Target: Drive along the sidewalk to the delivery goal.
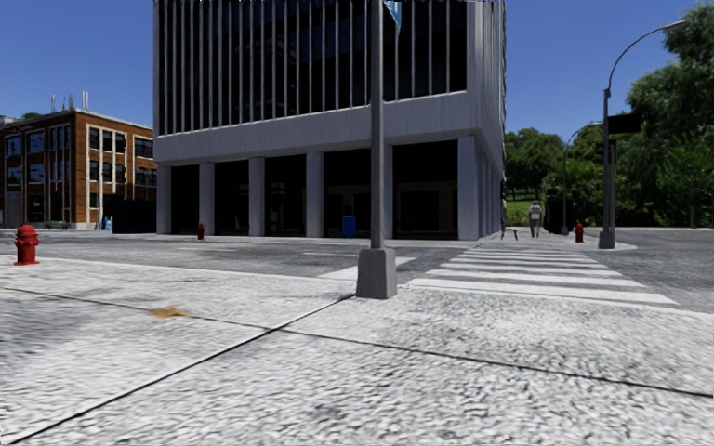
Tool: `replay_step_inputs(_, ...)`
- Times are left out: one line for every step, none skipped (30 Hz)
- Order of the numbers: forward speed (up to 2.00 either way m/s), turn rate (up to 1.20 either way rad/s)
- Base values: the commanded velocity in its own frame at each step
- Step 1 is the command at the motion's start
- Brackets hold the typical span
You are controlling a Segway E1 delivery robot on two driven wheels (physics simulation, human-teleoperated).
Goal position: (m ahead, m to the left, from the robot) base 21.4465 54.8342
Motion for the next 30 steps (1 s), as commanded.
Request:
replay_step_inputs(1.52, 0.7)
replay_step_inputs(1.52, 0.7)
replay_step_inputs(1.52, 0.72)
replay_step_inputs(1.52, 0.73)
replay_step_inputs(1.52, 0.73)
replay_step_inputs(1.52, 0.73)
replay_step_inputs(1.52, 0.73)
replay_step_inputs(1.52, 0.73)
replay_step_inputs(1.52, 0.73)
replay_step_inputs(1.52, 0.73)
replay_step_inputs(1.52, 0.73)
replay_step_inputs(1.52, 0.73)
replay_step_inputs(1.52, 0.73)
replay_step_inputs(1.52, 0.71)
replay_step_inputs(1.52, 0.7)
replay_step_inputs(1.52, 0.7)
replay_step_inputs(1.52, 0.7)
replay_step_inputs(1.53, 0.69)
replay_step_inputs(1.53, 0.69)
replay_step_inputs(1.53, 0.69)
replay_step_inputs(1.53, 0.69)
replay_step_inputs(1.53, 0.69)
replay_step_inputs(1.53, 0.69)
replay_step_inputs(1.53, 0.69)
replay_step_inputs(1.53, 0.69)
replay_step_inputs(1.53, 0.69)
replay_step_inputs(1.53, 0.69)
replay_step_inputs(1.53, 0.69)
replay_step_inputs(1.53, 0.69)
replay_step_inputs(1.53, 0.69)
